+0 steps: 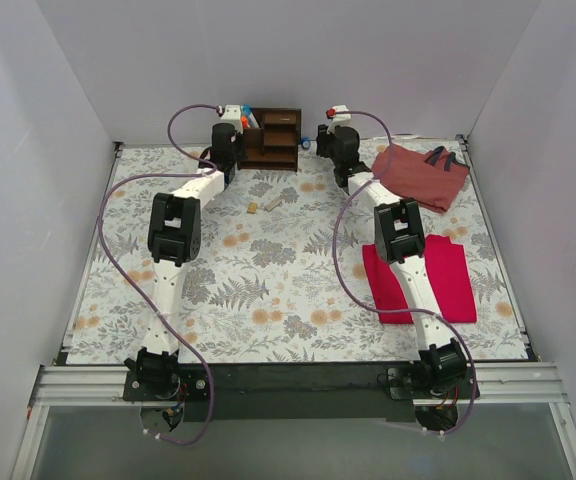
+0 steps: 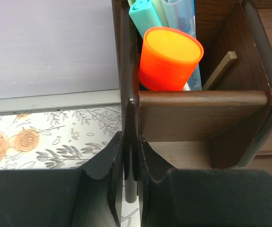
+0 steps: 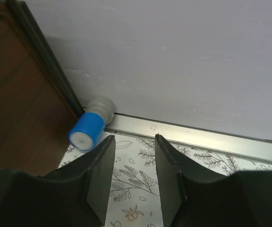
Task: Sort the stationery into containers
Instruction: Move the storage box to the center of the board.
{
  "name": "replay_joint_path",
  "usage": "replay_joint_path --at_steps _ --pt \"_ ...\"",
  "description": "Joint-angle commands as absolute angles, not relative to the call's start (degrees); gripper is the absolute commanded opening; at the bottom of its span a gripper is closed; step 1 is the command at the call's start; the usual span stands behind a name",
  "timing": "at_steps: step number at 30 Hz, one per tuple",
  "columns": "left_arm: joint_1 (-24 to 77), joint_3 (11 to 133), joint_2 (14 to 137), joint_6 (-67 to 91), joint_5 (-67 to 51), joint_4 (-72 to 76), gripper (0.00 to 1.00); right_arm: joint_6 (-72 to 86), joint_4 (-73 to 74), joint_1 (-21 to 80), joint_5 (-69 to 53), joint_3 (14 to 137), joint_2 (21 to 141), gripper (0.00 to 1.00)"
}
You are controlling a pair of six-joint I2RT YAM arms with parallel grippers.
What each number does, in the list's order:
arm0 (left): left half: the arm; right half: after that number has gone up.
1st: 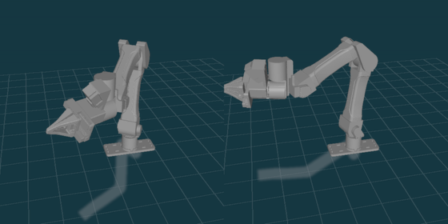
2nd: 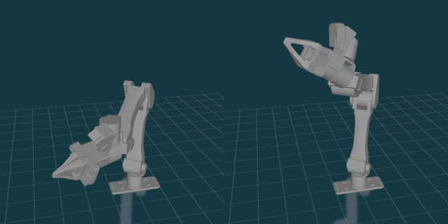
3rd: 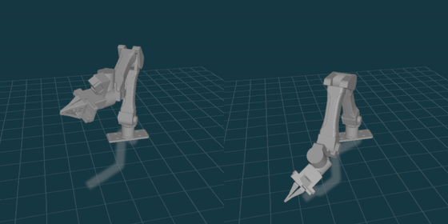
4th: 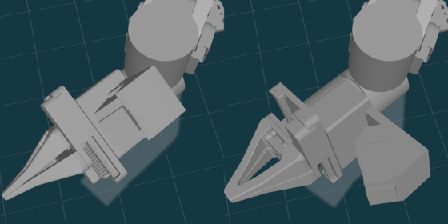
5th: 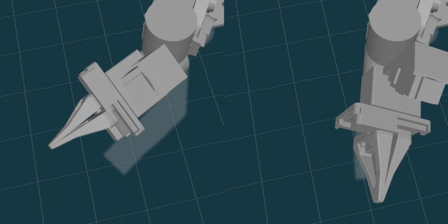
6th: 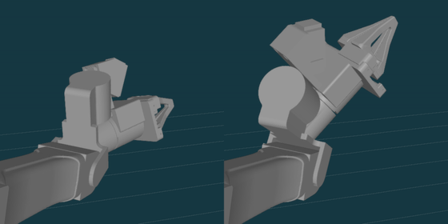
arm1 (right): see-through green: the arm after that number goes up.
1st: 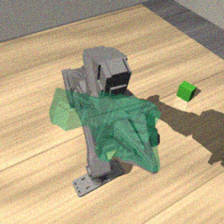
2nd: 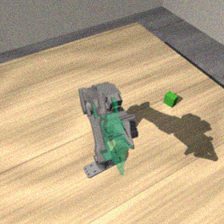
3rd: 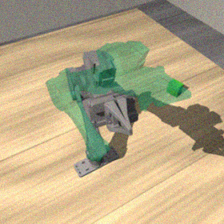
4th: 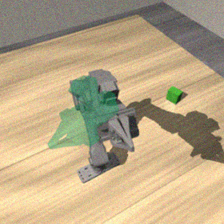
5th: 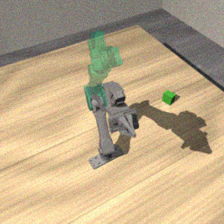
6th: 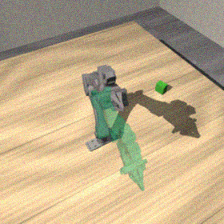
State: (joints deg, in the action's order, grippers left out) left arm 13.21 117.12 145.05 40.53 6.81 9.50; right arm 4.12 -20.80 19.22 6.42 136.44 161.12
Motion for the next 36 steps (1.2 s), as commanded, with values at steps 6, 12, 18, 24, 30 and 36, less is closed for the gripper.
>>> replay_joint_path --at_steps 6,12,18,24,30,36 --pt "15.03 118.30 144.40 40.96 4.39 11.69 0.00 8.08 -26.02 20.48 9.92 141.07 162.68 0.49" --pt "15.03 117.95 144.14 40.87 4.92 11.86 0.00 15.37 -26.10 17.50 12.30 137.56 160.85 0.55" --pt "14.94 117.77 143.79 42.97 5.18 10.90 0.00 12.49 -27.42 12.57 4.24 136.31 159.25 0.61" --pt "15.03 118.74 144.58 43.24 4.84 10.99 0.00 13.80 -27.51 10.02 3.59 133.42 158.64 0.64" --pt "15.73 122.87 148.00 44.30 0.36 12.21 0.00 16.08 -28.65 9.84 0.62 134.21 159.52 0.68" --pt "17.40 124.55 150.12 48.42 -11.32 19.41 0.00 15.56 -29.79 9.49 0.97 128.86 156.72 0.67"
